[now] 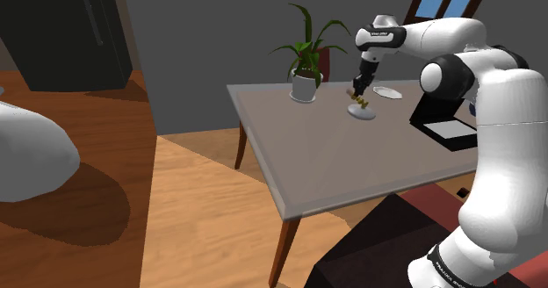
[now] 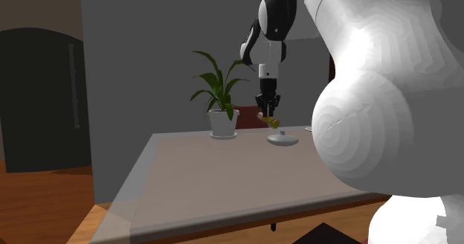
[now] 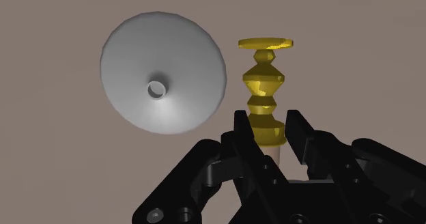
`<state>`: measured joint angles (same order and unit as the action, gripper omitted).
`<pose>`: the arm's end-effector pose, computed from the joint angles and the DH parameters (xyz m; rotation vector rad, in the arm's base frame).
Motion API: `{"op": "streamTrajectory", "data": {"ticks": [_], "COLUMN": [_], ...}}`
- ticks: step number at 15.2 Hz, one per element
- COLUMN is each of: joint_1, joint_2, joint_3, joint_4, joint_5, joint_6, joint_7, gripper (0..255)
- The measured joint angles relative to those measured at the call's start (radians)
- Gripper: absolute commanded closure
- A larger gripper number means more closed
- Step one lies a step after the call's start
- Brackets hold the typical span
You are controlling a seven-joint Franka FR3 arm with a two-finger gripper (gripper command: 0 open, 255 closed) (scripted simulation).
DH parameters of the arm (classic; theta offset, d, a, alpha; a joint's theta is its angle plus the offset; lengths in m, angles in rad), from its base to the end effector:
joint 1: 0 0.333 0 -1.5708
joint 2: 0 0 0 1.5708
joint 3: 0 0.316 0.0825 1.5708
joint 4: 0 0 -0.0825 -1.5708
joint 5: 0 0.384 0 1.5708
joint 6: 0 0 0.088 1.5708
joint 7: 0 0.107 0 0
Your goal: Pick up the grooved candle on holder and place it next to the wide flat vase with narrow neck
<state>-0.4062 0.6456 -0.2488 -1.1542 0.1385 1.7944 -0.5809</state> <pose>0.6189 -0.3971 0.4304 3.1227 -0.0855 0.0034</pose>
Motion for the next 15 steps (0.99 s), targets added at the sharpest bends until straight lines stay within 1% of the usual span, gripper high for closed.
{"op": "streamTrajectory", "data": {"ticks": [12,15], "joint_1": [0.009,0.008], "joint_2": [0.022,0.024], "joint_3": [0.005,0.005], "joint_4": [-0.127,-0.132], "joint_5": [0.007,0.008], "joint_6": [0.148,0.154], "joint_7": [-0.007,-0.008], "gripper": [255,255]}}
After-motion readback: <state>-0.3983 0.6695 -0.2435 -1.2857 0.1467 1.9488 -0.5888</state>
